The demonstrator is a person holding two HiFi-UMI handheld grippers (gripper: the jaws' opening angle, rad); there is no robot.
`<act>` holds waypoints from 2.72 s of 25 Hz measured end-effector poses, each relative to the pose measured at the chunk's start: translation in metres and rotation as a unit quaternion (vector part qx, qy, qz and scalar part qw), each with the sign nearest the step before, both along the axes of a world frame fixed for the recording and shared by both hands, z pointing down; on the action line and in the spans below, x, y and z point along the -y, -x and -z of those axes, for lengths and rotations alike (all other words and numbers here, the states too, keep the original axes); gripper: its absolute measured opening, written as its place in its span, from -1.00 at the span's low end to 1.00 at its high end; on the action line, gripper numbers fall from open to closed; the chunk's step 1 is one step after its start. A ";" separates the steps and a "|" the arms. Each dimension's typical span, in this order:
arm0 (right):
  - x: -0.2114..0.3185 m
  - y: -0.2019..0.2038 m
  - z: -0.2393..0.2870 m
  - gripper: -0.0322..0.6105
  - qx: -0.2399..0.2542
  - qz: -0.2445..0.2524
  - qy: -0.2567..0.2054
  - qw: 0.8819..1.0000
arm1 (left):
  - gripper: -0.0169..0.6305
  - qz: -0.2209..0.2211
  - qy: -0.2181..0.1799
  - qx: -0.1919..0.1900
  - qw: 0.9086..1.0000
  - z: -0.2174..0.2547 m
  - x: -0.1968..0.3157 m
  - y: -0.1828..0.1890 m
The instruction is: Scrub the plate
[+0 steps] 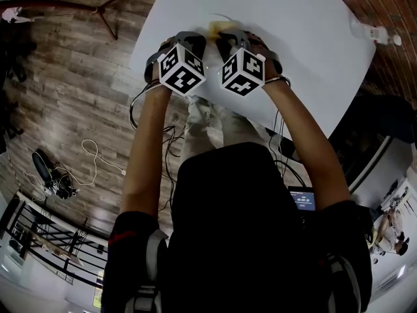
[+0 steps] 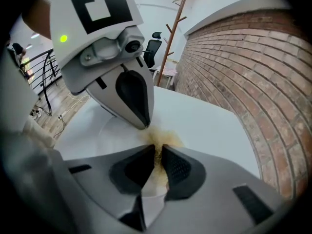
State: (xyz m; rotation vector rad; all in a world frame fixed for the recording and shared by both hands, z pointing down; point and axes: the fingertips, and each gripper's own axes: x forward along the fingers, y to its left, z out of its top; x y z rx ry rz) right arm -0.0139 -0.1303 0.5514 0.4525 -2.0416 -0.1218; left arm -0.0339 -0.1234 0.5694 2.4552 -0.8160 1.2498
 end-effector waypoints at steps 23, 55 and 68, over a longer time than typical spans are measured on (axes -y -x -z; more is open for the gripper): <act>0.027 0.020 0.006 -0.72 0.017 -0.012 -0.013 1.000 | -0.89 0.001 -0.002 -0.006 1.000 0.001 0.001 0.001; -0.006 0.013 0.005 -0.72 0.040 -0.044 0.027 0.998 | -0.89 0.006 -0.005 -0.019 1.000 0.002 0.001 -0.001; -0.006 0.011 0.003 -0.72 0.037 -0.055 0.030 0.997 | -0.89 0.032 0.004 -0.042 0.999 0.003 0.001 -0.002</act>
